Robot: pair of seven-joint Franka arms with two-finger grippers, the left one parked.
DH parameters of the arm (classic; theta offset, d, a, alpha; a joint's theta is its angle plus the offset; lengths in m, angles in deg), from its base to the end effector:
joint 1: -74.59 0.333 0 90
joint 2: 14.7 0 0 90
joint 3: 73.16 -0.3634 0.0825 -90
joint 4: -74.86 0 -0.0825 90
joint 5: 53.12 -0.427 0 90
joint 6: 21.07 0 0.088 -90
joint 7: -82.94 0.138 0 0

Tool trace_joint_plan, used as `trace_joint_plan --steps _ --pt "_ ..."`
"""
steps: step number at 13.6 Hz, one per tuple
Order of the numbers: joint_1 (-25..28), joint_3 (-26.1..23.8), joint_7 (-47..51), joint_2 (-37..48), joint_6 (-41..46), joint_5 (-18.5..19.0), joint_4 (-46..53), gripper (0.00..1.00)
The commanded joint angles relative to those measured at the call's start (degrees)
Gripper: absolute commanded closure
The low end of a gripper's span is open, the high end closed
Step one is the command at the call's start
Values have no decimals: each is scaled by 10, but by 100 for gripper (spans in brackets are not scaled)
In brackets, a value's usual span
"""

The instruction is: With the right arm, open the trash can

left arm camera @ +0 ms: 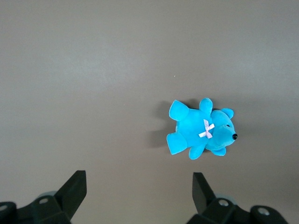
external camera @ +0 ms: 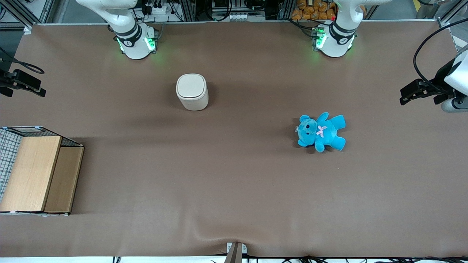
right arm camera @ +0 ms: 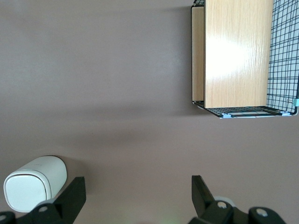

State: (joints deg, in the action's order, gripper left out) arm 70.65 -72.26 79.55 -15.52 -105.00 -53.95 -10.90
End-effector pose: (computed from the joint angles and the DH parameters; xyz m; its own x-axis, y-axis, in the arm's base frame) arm 0.5886 -0.0476 0.6611 0.9987 -0.0237 -0.0453 -0.0245 -0.9996 -0.0169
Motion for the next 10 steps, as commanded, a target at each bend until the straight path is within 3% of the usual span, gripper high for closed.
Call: trace_joint_plan --steps 1,7,10 --pt "-12 -6 6 -7 10 -6 15 0" --pt "-8 -6 8 -9 9 -20 15 0" --pt "20 -11 0 -12 17 -22 6 0"
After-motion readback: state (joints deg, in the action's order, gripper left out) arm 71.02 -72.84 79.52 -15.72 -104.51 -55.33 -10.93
